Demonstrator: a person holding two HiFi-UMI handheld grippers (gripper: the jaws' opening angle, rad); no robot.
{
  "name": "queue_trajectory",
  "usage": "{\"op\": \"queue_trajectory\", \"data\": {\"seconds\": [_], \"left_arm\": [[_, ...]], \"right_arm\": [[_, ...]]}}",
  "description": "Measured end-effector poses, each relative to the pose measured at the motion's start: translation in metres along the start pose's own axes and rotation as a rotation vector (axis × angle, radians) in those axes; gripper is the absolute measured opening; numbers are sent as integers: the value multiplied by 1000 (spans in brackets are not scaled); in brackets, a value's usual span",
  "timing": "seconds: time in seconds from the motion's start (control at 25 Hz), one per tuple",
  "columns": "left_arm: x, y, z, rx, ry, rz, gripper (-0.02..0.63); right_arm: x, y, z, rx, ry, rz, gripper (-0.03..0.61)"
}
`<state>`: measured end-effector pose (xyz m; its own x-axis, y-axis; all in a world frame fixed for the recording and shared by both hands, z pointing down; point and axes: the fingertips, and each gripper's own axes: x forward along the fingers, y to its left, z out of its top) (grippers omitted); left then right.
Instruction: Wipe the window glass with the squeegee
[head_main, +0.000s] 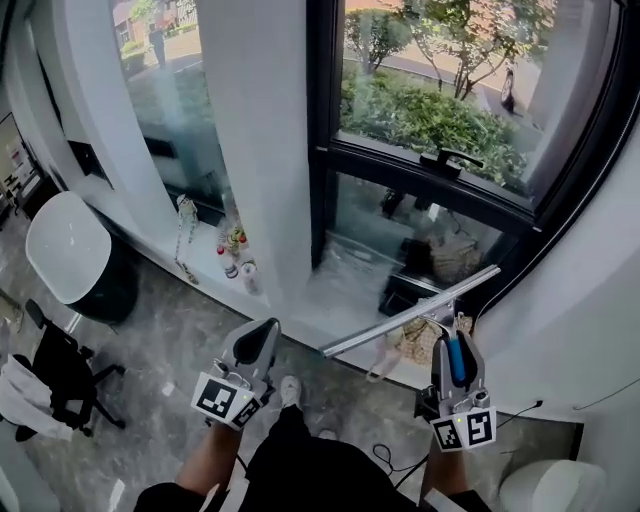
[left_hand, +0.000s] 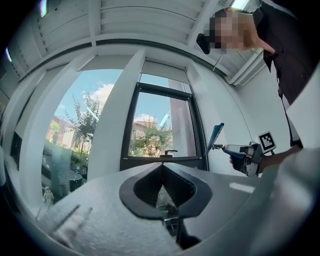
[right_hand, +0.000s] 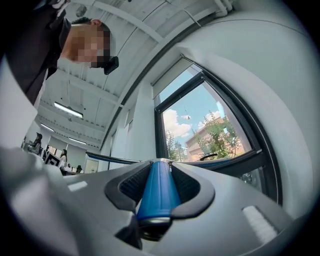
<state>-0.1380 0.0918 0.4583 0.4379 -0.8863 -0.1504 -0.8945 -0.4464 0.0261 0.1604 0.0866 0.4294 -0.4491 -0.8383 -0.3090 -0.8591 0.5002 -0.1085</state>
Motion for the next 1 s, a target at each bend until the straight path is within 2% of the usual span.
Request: {"op": "queue_trajectory", "data": {"seconds": [0.24, 0.56, 1.0], "left_arm": [[76, 4, -16, -40, -7, -132, 0], [168, 12, -15, -66, -19, -308, 0], [253, 49, -19, -96, -34, -462, 0]], "right_arm": [[10, -33, 0, -65, 8, -116, 134], [37, -74, 14, -132, -27, -299, 135], [122, -90, 26, -263, -87, -427, 135]]}}
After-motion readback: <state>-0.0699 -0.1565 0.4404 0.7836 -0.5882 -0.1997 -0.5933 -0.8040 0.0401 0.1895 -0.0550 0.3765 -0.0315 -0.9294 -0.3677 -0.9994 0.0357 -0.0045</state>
